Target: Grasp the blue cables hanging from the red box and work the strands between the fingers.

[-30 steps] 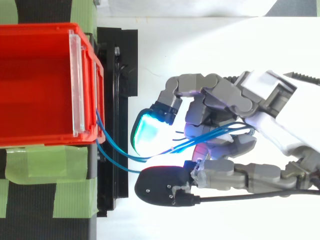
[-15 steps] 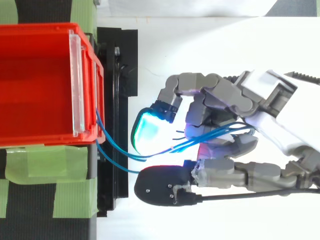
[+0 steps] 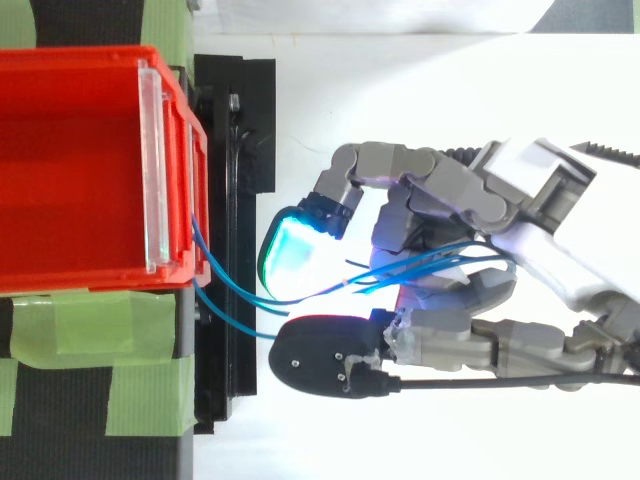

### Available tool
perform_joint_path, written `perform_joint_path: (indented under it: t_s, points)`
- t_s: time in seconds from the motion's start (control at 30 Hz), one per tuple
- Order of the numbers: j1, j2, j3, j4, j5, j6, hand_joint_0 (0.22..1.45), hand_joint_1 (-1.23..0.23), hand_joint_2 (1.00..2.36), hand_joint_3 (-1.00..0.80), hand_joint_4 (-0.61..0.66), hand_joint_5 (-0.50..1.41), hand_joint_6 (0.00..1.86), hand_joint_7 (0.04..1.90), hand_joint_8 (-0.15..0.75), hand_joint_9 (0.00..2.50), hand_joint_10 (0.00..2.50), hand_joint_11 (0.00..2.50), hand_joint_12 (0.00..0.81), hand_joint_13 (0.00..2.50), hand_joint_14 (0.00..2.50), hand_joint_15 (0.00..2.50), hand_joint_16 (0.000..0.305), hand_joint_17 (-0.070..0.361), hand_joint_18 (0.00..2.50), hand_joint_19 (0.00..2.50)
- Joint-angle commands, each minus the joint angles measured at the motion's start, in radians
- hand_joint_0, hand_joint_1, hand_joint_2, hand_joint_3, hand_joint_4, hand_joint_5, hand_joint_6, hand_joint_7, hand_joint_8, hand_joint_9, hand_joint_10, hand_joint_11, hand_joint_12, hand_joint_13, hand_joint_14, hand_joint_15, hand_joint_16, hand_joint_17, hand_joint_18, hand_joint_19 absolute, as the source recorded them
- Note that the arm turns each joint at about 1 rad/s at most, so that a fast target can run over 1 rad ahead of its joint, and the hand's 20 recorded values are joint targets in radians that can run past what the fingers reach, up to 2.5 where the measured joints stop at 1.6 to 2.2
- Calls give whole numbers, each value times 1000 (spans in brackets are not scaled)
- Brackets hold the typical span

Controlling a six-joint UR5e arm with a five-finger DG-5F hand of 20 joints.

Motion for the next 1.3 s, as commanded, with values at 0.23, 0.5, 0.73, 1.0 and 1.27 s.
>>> perform_joint_path:
  t_s: [0.23, 0.5, 0.73, 1.0, 1.27]
  points:
    - [0, 0, 0, 2, 0, 1, 908, -637, 1024, -319, 315, 251, 146, 1371, 525, 371, 2500, 2500, 581, 984, 2500, 1582, 62, 140, 1323, 726]
    - [0, 0, 0, 0, 0, 1, 1060, -637, 1013, 141, 335, 402, 1, 1435, 505, 421, 2500, 2500, 574, 1010, 2500, 1587, 64, 143, 1304, 548]
    - [0, 0, 0, 0, 0, -1, 1018, -620, 1022, -140, 378, 387, 14, 1293, 504, 413, 2500, 2500, 569, 983, 2500, 1583, 61, 137, 1289, 642]
    - [0, 0, 0, 3, 0, 2, 1034, -652, 1017, 53, 438, 456, 17, 1237, 482, 483, 2500, 2500, 558, 1023, 2500, 1592, 65, 146, 1347, 606]
    - [0, -2, 0, 8, 2, 4, 1129, -656, 1018, 117, 460, 438, 20, 1119, 465, 482, 2500, 2500, 540, 963, 2500, 1552, 59, 133, 1130, 416]
